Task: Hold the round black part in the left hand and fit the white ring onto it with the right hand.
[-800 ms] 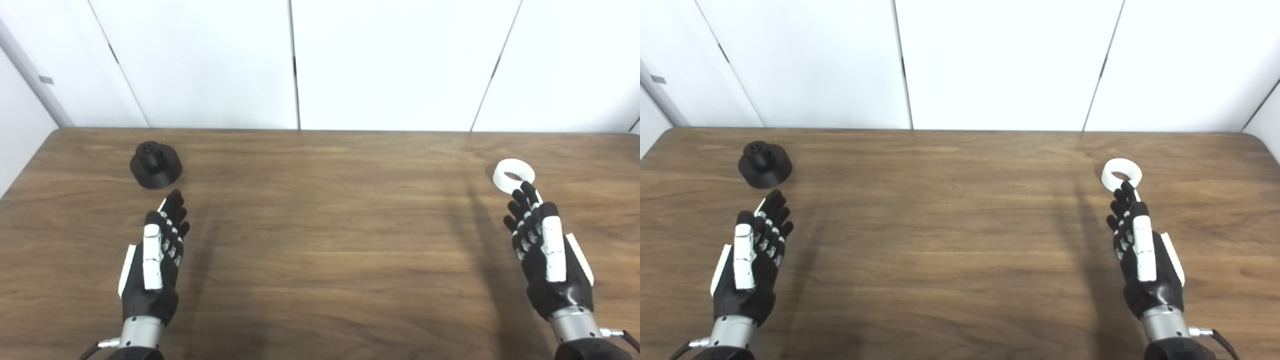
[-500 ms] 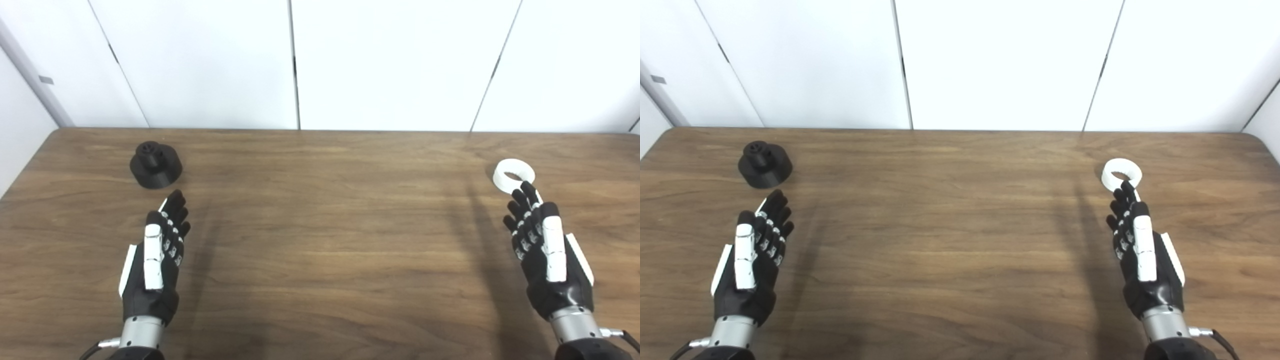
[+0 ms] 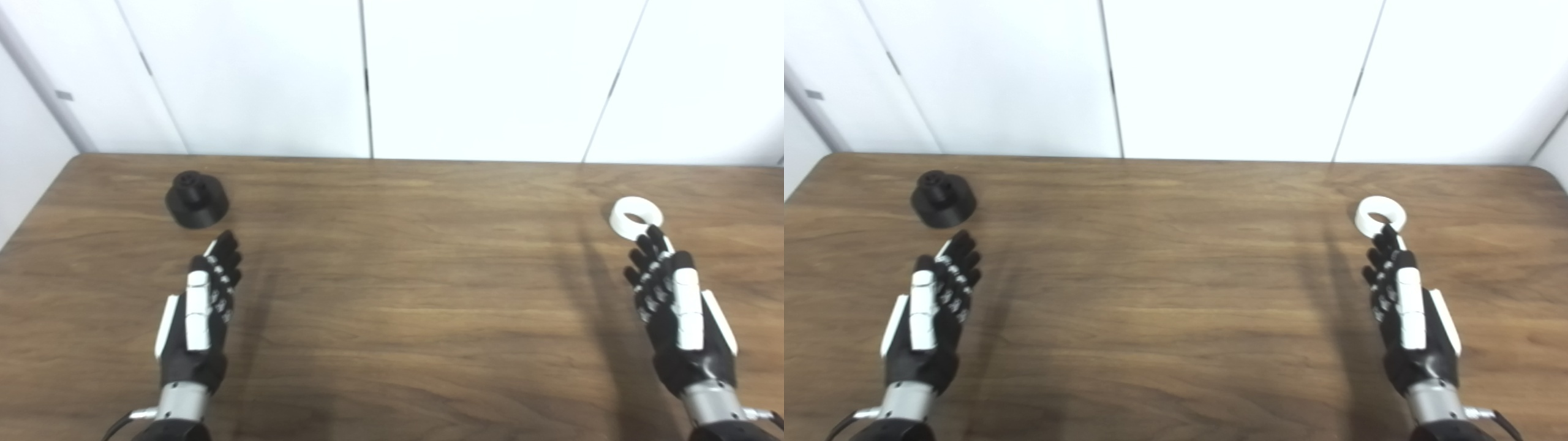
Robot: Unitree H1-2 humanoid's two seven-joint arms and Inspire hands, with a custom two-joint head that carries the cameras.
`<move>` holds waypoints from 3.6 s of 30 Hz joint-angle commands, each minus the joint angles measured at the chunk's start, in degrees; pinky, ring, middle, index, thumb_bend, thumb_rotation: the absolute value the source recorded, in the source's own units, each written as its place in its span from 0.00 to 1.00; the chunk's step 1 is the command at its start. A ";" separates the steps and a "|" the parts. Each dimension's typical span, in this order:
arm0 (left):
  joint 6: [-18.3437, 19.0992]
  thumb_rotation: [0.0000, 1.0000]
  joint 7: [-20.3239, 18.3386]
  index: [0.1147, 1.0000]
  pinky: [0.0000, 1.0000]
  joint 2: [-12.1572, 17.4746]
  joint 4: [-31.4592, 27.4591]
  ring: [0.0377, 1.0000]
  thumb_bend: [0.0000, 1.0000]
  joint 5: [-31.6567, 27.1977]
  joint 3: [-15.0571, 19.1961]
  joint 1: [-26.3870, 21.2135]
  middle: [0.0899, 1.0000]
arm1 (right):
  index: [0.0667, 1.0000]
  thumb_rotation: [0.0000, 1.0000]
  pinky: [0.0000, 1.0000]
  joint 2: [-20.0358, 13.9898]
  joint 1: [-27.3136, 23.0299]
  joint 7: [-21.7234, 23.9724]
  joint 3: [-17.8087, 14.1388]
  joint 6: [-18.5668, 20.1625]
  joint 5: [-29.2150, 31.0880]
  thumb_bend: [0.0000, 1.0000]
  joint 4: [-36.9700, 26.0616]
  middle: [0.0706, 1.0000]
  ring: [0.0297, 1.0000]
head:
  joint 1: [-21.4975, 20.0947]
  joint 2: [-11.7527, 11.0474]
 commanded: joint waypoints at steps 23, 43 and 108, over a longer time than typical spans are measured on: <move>-6.97 0.92 3.74 0.92 0.99 -2.82 3.11 0.96 0.56 3.96 -5.60 4.50 0.96 | 0.95 1.00 1.00 -3.21 4.26 2.03 -1.56 -4.15 -1.74 0.44 1.39 0.96 0.98 | 14.43 -7.80; -8.56 0.92 7.54 0.93 1.00 -2.96 3.19 0.96 0.51 10.88 -7.73 4.48 0.96 | 0.89 1.00 0.88 -3.96 3.96 2.76 -2.46 -4.48 -1.17 0.41 2.61 0.89 0.91 | 11.95 -6.60; 7.89 0.56 8.30 0.83 1.00 29.88 45.95 0.98 1.00 47.78 -10.89 -37.17 0.93 | 0.90 0.98 0.93 -3.08 6.36 2.33 0.26 -8.54 -6.26 0.77 1.80 0.90 0.93 | 9.37 -4.48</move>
